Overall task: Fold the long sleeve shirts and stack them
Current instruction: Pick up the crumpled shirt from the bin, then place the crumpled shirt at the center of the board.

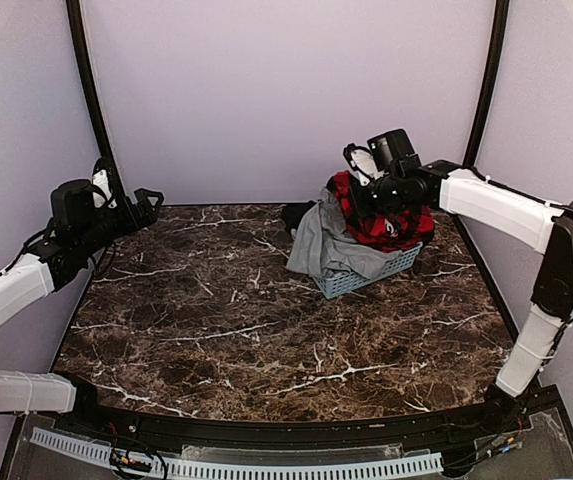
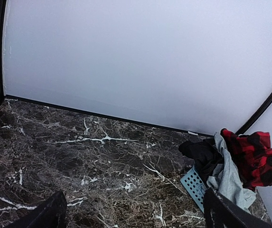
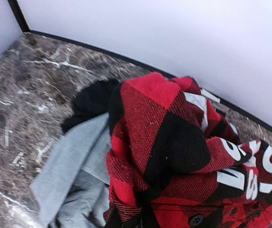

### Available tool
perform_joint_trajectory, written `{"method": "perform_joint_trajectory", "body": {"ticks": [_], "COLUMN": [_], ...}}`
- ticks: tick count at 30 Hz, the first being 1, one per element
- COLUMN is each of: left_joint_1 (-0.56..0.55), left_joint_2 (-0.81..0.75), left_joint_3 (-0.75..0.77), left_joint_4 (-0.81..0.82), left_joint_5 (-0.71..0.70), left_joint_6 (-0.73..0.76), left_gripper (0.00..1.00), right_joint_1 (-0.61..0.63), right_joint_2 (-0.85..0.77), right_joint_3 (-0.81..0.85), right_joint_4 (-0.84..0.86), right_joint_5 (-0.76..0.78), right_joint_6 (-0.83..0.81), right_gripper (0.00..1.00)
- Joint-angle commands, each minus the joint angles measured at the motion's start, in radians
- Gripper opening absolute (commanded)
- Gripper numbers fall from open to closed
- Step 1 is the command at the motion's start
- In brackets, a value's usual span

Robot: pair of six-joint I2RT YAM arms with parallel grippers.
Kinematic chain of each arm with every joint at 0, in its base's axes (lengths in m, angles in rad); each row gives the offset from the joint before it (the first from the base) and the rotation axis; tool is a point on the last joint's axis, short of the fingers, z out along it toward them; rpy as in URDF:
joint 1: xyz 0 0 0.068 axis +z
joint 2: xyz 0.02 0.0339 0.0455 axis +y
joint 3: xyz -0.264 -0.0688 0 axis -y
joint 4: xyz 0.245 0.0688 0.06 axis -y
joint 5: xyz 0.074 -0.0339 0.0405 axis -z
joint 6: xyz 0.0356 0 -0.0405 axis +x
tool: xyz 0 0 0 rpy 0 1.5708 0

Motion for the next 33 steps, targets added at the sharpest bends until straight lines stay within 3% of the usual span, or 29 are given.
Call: {"method": "perform_joint_trajectory", "body": {"ticks": [1, 4, 11, 14, 18, 23, 27, 33], "left_joint_1": [-0.004, -0.004, -0.004, -0.004, -0.004, -0.004, -0.004, -0.004], "left_joint_2": [-0.023, -0.012, -0.027, -0.046, -0.109, -0.133, -0.123, -0.133], "left_joint_3": [-0.015, -0.018, -0.029, -0.019, -0.017, 0.024, 0.055, 0.018], "left_joint_4": [-0.001, 0.004, 0.018, -0.042, -0.131, -0.226, -0.246, -0.175], "left_joint_5": [-0.024, -0.009, -0.041, -0.132, -0.345, -0.556, -0.555, -0.476], "left_joint_6": [-0.02, -0.033, -0.048, -0.065, -0.083, -0.004, 0.011, 0.003], "left_gripper": [0.99, 0.99, 0.99, 0.99, 0.99, 0.99, 0.99, 0.99], "right_joint_1": [0.094, 0.192, 0.362, 0.375, 0.373, 0.355, 0.308, 0.268], "right_joint_2": [-0.1, -0.106, -0.075, -0.026, 0.053, 0.179, 0.269, 0.282], "right_joint_3": [0.197, 0.289, 0.282, 0.304, 0.326, 0.36, 0.431, 0.549], "right_joint_4": [0.077, 0.129, 0.298, 0.295, 0.23, 0.188, 0.168, 0.194], "right_joint_5": [-0.264, -0.388, -0.734, -0.726, -0.52, -0.412, -0.41, -0.481], "right_joint_6": [-0.028, -0.041, -0.006, 0.023, 0.043, 0.067, 0.121, 0.165], "right_gripper": [0.0, 0.0, 0.0, 0.0, 0.0, 0.0, 0.0, 0.0]}}
